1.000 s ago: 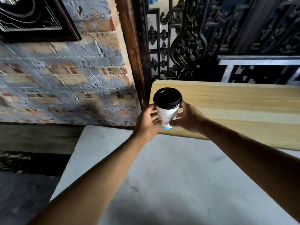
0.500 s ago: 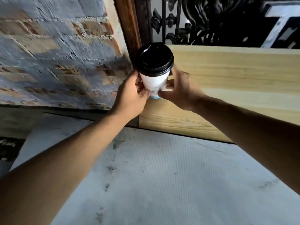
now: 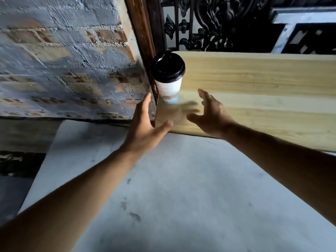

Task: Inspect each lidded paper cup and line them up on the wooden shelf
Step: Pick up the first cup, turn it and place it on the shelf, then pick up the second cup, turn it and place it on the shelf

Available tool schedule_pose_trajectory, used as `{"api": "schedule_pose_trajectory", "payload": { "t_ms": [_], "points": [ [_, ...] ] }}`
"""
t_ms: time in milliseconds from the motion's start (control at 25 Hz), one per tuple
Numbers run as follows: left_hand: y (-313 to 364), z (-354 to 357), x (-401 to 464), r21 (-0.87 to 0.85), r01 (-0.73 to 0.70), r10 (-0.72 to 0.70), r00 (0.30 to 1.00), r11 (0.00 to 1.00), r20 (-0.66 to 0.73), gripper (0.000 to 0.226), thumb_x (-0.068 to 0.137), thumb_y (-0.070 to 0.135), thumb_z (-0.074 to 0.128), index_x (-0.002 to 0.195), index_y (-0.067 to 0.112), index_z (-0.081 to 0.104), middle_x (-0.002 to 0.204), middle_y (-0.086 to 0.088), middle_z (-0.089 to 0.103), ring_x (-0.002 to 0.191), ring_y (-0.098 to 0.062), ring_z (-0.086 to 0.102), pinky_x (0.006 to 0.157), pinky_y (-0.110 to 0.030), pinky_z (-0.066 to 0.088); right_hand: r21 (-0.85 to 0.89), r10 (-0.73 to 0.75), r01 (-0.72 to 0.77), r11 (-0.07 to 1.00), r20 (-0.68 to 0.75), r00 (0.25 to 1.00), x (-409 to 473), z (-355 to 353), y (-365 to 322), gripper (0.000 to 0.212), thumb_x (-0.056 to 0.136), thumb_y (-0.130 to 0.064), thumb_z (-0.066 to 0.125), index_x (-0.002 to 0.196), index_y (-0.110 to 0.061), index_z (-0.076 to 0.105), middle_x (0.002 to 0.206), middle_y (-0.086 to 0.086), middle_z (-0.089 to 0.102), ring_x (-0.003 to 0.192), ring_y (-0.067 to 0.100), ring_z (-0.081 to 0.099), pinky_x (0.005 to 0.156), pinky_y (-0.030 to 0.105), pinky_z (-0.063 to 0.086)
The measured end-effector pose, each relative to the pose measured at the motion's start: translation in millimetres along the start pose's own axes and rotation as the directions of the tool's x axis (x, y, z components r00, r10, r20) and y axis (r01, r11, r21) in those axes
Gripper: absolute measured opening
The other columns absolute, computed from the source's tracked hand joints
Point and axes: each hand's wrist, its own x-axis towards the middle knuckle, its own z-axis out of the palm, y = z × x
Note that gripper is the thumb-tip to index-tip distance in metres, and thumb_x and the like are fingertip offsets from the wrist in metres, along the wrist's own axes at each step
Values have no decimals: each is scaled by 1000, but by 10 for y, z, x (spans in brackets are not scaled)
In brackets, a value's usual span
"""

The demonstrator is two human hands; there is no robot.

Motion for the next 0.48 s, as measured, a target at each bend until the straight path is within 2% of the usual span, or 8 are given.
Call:
{"api": "schedule_pose_trajectory", "payload": {
  "t_ms": [40, 120, 200, 320, 400, 480],
  "points": [
    [85, -60, -203, 63, -26, 22, 998, 998, 58, 102, 82, 44, 79, 160, 16, 22, 165, -5, 31, 146, -5, 29, 118, -23, 26, -23, 3, -2, 1000, 18, 1000, -236, -55, -30, 84, 92, -31, 70, 161, -13, 25, 166, 11, 34, 150, 28, 37, 115, 30, 31],
    [293, -170, -645, 162, -77, 55, 989, 984, 138, 91, 87, 36, 77, 159, 15, 25, 163, -4, 34, 146, -8, 32, 113, -18, 23, -61, -20, 21, 998, 25, 999, -737, -202, -148, 73, 95, -36, 66, 158, -16, 34, 166, 10, 32, 151, 28, 34, 116, 30, 29],
    [450, -223, -1084, 188, -132, 98, 979, 973, 181, 80, 90, 29, 73, 156, 13, 31, 160, -6, 40, 147, -17, 37, 112, -19, 24, -100, -61, 60, 993, -8, 998, -1239, -398, -275, 64, 96, -37, 66, 152, -16, 45, 164, 13, 35, 150, 28, 37, 114, 28, 29],
    [556, -245, -1865, 185, -223, 178, 957, 957, 230, 62, 90, 11, 67, 148, 6, 46, 151, -11, 53, 140, -27, 49, 113, -19, 29, -89, -78, 69, 994, -112, 991, -2172, -731, -409, 54, 95, -35, 68, 144, -17, 55, 152, 11, 50, 140, 24, 48, 100, 17, 29],
    [541, -210, -2425, 167, -267, 213, 935, 949, 284, 58, 84, 5, 64, 142, 8, 55, 144, -11, 60, 134, -27, 56, 116, -28, 35, -67, -63, 52, 996, -184, 981, -2849, -858, -435, 50, 94, -35, 69, 140, -17, 59, 144, 9, 56, 132, 23, 54, 94, 15, 30],
    [563, -128, -2945, 125, -215, 143, 894, 969, 425, 65, 80, 4, 68, 144, 13, 54, 146, -6, 59, 136, -21, 54, 117, -29, 37, -71, -74, 60, 996, -217, 973, -3490, -836, -419, 51, 91, -38, 68, 137, -17, 60, 140, 11, 57, 129, 25, 56, 97, 16, 32]
  ]
}}
